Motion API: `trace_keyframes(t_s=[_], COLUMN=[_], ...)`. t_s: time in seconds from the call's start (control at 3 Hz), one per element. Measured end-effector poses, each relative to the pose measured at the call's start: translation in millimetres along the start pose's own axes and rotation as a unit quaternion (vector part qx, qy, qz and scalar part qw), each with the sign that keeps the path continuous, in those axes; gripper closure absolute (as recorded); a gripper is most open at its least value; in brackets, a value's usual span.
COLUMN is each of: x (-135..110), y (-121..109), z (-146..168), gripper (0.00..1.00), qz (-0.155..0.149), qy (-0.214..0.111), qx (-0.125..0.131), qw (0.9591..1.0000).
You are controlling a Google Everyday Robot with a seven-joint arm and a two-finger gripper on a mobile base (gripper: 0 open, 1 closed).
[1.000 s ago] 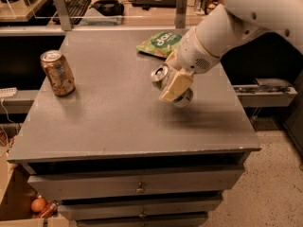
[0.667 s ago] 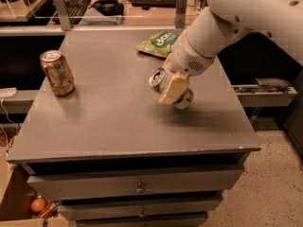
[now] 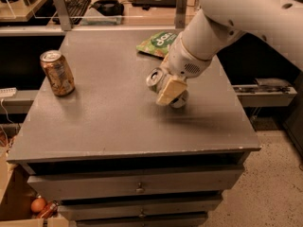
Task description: Knock 7up can over
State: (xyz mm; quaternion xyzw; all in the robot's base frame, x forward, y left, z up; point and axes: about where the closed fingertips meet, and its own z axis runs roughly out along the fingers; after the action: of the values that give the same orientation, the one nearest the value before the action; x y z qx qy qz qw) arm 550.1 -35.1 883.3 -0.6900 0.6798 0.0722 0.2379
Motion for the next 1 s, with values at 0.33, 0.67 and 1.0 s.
trace_keyframes(t_s=[0.33,0.67,1.0], x=[-5.2,-7.6,-3.0], y=[0.4,3.6,7.2], z=[-0.6,-1.7,-5.6], gripper=[0.0,0.0,0.0], qz=[0.004,0.005,0.012], qy=[-0.011,-0.017,-0.022], qx=[0.003,0.003,0.005], qw=[0.9999,0.9998,0.9997])
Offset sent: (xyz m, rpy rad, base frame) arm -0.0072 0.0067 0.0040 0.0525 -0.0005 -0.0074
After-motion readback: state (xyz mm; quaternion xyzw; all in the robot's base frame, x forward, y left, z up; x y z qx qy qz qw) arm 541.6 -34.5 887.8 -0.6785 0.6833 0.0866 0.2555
